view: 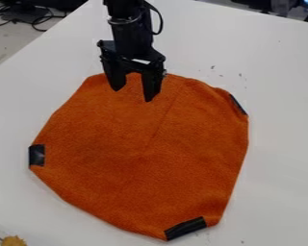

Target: Fold the cloth from left to right

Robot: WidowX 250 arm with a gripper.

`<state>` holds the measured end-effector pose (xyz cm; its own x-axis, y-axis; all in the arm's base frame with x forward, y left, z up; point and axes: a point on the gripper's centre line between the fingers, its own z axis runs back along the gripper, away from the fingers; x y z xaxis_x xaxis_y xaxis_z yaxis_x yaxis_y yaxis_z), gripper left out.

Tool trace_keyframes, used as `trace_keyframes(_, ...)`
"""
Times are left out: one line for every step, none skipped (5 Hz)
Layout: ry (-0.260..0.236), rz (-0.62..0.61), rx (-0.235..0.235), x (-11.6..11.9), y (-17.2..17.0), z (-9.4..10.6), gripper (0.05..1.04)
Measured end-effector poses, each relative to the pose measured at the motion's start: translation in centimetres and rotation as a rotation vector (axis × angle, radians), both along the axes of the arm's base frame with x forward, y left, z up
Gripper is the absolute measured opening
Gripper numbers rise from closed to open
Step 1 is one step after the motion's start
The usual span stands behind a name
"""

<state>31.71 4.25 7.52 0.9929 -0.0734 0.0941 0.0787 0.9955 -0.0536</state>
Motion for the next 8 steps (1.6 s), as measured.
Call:
trace_keyframes(0.025, 0.006, -0.005, -0.2, 0.0, -0.8, 1.001)
trace_keyframes(0.003, 0.025, 0.022, -1.0, 0.3, -1.1, 1.001)
trace_keyframes(-0.042, 0.065, 0.058, -2.0, 1.4, -0.1, 1.001)
trace_keyframes(-0.050, 0.154, 0.075, -5.0, 3.5, -0.3, 1.001)
trace_keyframes(-0.041, 0.237, 0.090, -8.4, 5.0, -1.2, 1.001)
trace_keyframes(-0.032, 0.326, 0.097, -11.1, 6.5, -2.0, 1.001)
trace_keyframes(-0.007, 0.374, 0.111, -13.0, 7.6, -2.9, 1.001)
trace_keyframes(0.011, 0.394, 0.110, -13.4, 8.5, -3.8, 1.001)
